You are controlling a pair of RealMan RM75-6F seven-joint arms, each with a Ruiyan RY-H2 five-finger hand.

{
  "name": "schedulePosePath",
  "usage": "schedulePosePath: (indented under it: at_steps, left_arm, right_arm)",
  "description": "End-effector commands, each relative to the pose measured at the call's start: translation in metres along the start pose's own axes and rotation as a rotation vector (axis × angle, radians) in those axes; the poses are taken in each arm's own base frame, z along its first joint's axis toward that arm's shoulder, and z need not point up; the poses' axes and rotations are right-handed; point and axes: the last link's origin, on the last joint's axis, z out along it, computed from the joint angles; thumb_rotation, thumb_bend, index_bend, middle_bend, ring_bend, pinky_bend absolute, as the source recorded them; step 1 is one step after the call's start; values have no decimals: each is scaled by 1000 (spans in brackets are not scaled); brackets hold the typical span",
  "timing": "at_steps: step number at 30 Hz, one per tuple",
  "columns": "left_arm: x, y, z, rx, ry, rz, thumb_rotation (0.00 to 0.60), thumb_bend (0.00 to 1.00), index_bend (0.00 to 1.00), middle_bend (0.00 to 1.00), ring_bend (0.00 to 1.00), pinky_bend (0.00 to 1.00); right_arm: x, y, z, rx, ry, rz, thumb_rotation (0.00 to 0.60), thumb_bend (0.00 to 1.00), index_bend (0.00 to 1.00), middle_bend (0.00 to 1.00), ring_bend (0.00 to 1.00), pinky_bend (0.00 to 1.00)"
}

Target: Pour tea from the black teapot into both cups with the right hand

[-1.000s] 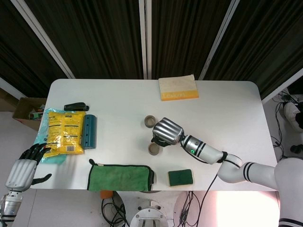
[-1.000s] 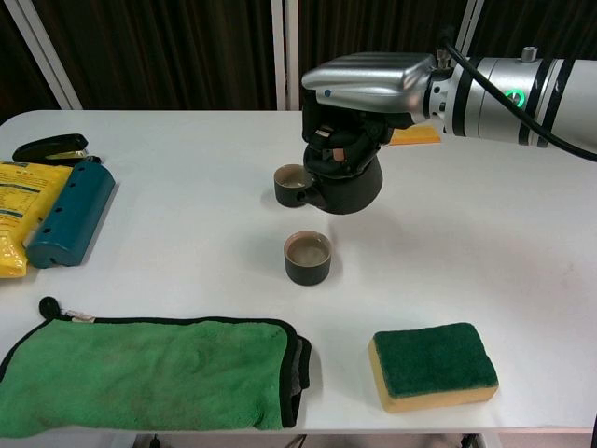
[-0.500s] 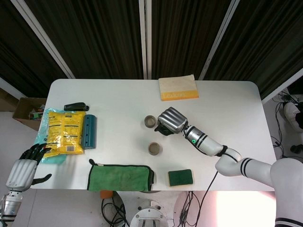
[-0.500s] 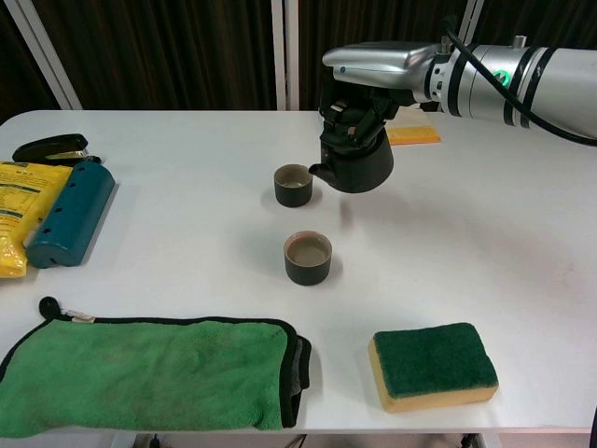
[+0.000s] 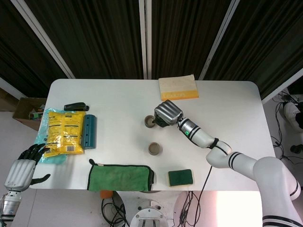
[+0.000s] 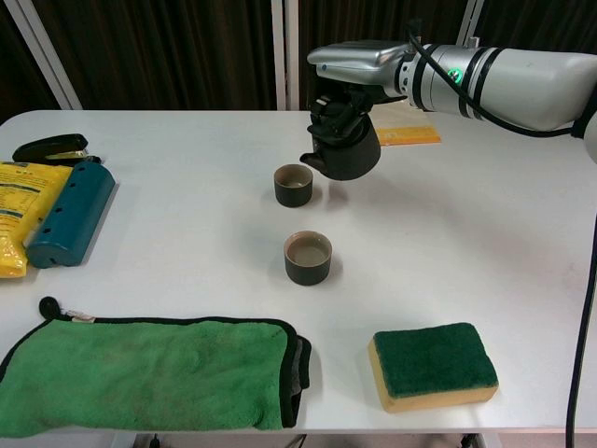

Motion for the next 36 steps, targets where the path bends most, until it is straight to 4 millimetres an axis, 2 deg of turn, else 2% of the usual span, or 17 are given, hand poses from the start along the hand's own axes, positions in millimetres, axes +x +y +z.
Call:
schedulePosePath:
  at_steps: [1, 14, 36]
  left_arm:
    - [0, 0, 0, 1, -1, 0, 600, 70, 206, 106, 89, 218]
    - [1, -3, 1, 8, 4, -7, 600, 70, 207, 107, 89, 219]
    - [2, -6, -1, 15, 7, -8, 600, 70, 208, 107, 89, 218]
  right_arm:
    - [1, -2, 7, 1, -2, -7, 600, 477, 1000, 1000, 1000, 768]
    - [-1, 0, 26, -10, -20, -82, 600, 477, 1000, 1000, 1000, 769]
    - [-1, -11, 35, 33, -40, -242, 600, 477, 1000, 1000, 1000, 769]
